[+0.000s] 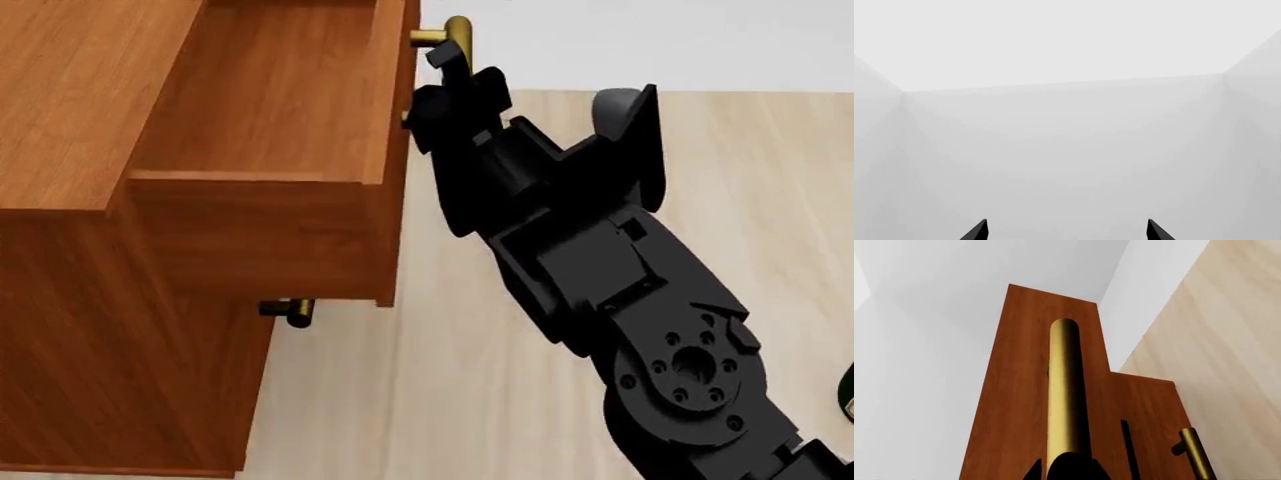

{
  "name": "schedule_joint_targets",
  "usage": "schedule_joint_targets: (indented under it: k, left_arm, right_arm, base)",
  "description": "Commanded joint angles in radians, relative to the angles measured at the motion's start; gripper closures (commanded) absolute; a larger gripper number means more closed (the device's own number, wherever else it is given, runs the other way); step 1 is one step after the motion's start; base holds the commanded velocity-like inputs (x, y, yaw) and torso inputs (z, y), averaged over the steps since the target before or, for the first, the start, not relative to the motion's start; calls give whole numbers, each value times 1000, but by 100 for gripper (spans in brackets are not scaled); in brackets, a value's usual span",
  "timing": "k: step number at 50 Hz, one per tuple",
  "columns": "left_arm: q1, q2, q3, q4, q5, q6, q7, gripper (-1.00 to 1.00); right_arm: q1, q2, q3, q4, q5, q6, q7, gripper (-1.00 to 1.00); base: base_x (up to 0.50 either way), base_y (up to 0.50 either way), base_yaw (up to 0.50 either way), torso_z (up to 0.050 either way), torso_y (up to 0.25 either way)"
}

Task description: Close the bottom drawer of the cabinet and open the top drawer.

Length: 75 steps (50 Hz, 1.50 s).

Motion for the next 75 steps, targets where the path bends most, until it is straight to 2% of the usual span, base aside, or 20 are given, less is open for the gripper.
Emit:
schedule_joint_targets:
  k: [1,7,8,42,75]
  left_arm:
    - [-1,-2,4,-4,1,6,0,-100]
    - [0,-5,2,-3,-1,7,-3,-100]
    - [-1,-5,1,-3,-3,7,-3,-100]
    - [-18,-10,13,-2,-14,5,-17,-100]
    - [-8,-26,1,8,-35,14,-31,-100]
  right_arm:
    - [42,-8,18,-15,-26,16,-70,100]
    - [45,-15,18,-4,-25,21,-75,100]
    - [46,-15,17,-4,-25,23,-73,-100]
    - [42,-9,31,-11,-26,18,-64,-100]
    - [0,-38,15,86,-18,31,-84,-100]
  base:
    - [0,0,0,0,0]
    - [2,0,0,2,2]
    - [0,0,0,0,10]
    - [0,0,0,0,1]
    - [0,0,0,0,0]
